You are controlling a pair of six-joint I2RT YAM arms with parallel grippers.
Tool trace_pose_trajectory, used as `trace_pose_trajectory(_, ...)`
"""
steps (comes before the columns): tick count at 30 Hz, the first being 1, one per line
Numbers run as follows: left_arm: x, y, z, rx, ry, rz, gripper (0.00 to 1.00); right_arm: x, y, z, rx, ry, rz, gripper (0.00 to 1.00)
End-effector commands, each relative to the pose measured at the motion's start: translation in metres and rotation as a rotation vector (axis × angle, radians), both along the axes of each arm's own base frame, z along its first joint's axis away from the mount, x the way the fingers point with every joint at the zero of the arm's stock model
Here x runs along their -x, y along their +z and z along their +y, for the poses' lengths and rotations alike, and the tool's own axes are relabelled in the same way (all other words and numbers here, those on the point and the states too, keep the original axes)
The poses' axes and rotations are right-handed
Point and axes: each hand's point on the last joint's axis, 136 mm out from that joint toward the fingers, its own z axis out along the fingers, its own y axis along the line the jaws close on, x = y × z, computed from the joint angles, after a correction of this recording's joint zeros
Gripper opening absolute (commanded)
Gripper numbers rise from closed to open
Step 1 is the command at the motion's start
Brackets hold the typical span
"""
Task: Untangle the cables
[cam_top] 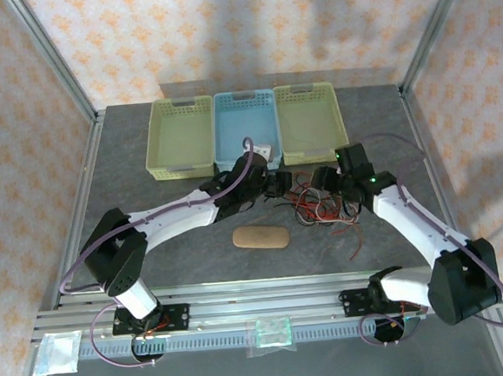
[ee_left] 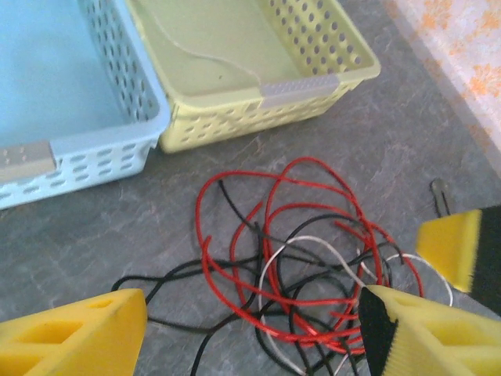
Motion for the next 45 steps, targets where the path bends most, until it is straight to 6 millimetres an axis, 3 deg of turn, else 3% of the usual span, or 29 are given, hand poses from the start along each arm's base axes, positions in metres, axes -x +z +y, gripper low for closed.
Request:
trace_pose_trajectory(1, 0.005, 0.011, 0.005, 0.060, 0.033, -0.007, 0.73, 0.020, -0.008, -0.004, 0.005, -0.035, 0.052, 0.68)
trace_pose_trajectory(8, 0.008, -0.002, 0.007, 0.075, 0.058, 0.044, 0.73, 0.024, -0.018, 0.012, -0.057, -0.011, 0.050, 0.65)
trace_pose_trajectory(19, 0.011, -0.008, 0.019, 0.086, 0.155, 0.084, 0.74, 0.020, -0.029, 0.016, -0.052, -0.054, 0.065, 0.55)
trace_pose_trajectory(26, 0.014, -0.009, 0.014, 0.155, 0.148, 0.121, 0.74, 0.013, -0.033, 0.017, -0.042, -0.086, 0.083, 0.51)
trace_pose_trajectory(32, 0.014, -0.024, 0.007, 0.174, 0.154, 0.190, 0.70, 0.010, -0.040, 0.020, -0.029, -0.074, 0.102, 0.49)
trace_pose_trajectory(41, 0.014, -0.054, -0.003, 0.140, 0.193, 0.297, 0.67, 0.004, -0.030, 0.020, -0.031, -0.082, 0.072, 0.48)
trace_pose_trajectory(45, 0.005, -0.057, -0.003, 0.148, 0.257, 0.309, 0.67, 0.006, -0.030, 0.021, -0.043, -0.075, 0.071, 0.48)
